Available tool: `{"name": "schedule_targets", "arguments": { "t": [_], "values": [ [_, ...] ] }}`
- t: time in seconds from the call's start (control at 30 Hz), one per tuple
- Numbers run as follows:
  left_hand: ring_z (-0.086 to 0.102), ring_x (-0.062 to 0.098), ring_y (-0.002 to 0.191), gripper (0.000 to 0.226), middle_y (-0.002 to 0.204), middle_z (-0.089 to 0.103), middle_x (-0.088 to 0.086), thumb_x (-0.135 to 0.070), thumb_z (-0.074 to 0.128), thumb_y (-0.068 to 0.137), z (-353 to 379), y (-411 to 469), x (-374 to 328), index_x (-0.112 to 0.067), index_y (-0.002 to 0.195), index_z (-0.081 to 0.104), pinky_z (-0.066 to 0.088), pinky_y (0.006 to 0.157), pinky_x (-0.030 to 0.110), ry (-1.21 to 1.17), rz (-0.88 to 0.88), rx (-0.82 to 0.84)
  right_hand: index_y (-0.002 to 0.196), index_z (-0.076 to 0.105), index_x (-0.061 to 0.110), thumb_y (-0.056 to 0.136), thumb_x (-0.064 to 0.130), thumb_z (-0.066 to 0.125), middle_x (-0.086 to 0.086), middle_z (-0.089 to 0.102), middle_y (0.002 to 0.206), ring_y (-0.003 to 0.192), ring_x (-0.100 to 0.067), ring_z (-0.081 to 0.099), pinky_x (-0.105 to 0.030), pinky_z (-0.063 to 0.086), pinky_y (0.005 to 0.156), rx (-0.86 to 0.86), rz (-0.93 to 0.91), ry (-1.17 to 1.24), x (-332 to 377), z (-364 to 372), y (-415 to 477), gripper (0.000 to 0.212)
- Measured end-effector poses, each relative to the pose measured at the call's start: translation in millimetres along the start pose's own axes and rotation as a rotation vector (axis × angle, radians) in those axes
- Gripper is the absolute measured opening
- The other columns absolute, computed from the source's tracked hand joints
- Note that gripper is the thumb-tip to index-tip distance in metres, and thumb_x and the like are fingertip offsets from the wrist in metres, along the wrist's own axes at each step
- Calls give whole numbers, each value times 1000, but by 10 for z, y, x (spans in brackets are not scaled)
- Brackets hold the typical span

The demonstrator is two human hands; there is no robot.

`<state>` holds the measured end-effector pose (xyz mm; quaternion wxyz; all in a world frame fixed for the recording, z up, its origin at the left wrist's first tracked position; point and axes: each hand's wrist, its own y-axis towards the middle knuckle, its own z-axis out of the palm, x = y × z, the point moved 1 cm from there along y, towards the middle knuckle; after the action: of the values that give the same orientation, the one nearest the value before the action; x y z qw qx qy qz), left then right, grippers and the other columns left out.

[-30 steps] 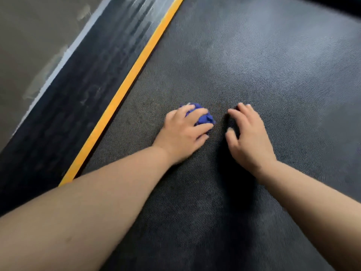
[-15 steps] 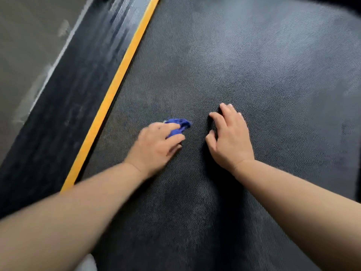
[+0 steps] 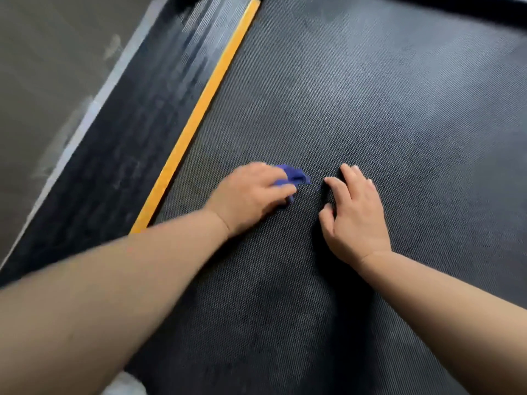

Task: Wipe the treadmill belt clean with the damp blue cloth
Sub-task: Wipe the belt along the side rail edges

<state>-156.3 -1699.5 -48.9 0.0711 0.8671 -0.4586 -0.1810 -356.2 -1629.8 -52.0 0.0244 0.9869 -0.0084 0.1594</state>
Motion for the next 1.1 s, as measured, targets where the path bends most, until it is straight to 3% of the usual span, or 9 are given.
{"name": "schedule_targets", "arguments": {
  "t": [0.17, 0.2, 0.33, 0.43, 0.53, 0.63, 0.83, 0.97, 1.1],
  "values": [
    [55, 34, 100, 28, 110, 61, 13, -29, 49, 90, -72, 128, 559, -13, 100, 70, 37, 90, 37, 237, -851, -176, 124, 55, 9, 81, 30, 41, -18, 41, 143, 137, -36, 32, -47, 20, 114, -20, 1, 20, -16, 10, -11, 50],
    [56, 34, 96, 28, 106, 62, 12, -30, 49, 89, -18, 193, 440, -14, 93, 71, 34, 88, 36, 238, -897, -215, 124, 55, 9, 81, 30, 41, -18, 41, 143, 137, -35, 32, -48, 20, 115, -15, -3, 20, -15, 14, -16, 50],
    [62, 32, 87, 25, 96, 66, 10, -26, 52, 87, 119, 333, -141, -12, 87, 73, 44, 83, 37, 7, -322, -109, 123, 56, 10, 80, 32, 40, -17, 42, 144, 138, -34, 32, -47, 20, 115, 2, -9, 7, -24, 4, -19, 51],
    [64, 33, 88, 21, 99, 68, 13, -17, 54, 88, -99, 221, 349, -10, 95, 73, 49, 81, 38, 101, -45, 39, 123, 56, 11, 81, 33, 39, -16, 42, 144, 138, -33, 32, -46, 19, 115, 6, -4, 18, -31, -8, -18, 51],
    [62, 39, 95, 24, 107, 65, 15, -16, 52, 89, -312, 95, 928, -8, 105, 69, 43, 91, 49, 287, -417, -3, 124, 56, 11, 81, 33, 39, -16, 42, 144, 139, -33, 31, -46, 19, 116, -1, -5, 34, -33, -12, -18, 51],
    [59, 39, 91, 29, 106, 64, 18, -15, 45, 87, -182, 34, 592, -5, 102, 69, 47, 82, 43, 237, -641, -80, 124, 55, 11, 81, 32, 40, -16, 41, 144, 139, -32, 30, -45, 18, 116, 12, -7, 27, -50, -3, -35, 51],
    [54, 35, 113, 34, 122, 59, 14, -9, 53, 87, -266, -908, -141, -8, 120, 64, 46, 95, 44, 99, -518, 83, 123, 56, 10, 81, 32, 40, -17, 41, 144, 138, -33, 30, -48, 20, 116, 48, 1, 31, -27, -42, -21, 51],
    [55, 31, 106, 22, 109, 61, 13, -14, 48, 95, -274, -322, 435, -6, 103, 67, 36, 94, 30, 143, -529, 65, 123, 56, 10, 81, 32, 39, -16, 41, 144, 139, -33, 30, -46, 19, 116, 24, 1, 28, -14, -23, -19, 51],
    [48, 34, 119, 38, 132, 52, 16, -10, 46, 94, -290, -3, 818, -6, 130, 54, 40, 94, 37, 273, -610, 113, 124, 55, 11, 80, 31, 42, -16, 41, 144, 138, -33, 31, -46, 20, 116, -2, -18, 38, -52, 15, -12, 50]
  ]
}}
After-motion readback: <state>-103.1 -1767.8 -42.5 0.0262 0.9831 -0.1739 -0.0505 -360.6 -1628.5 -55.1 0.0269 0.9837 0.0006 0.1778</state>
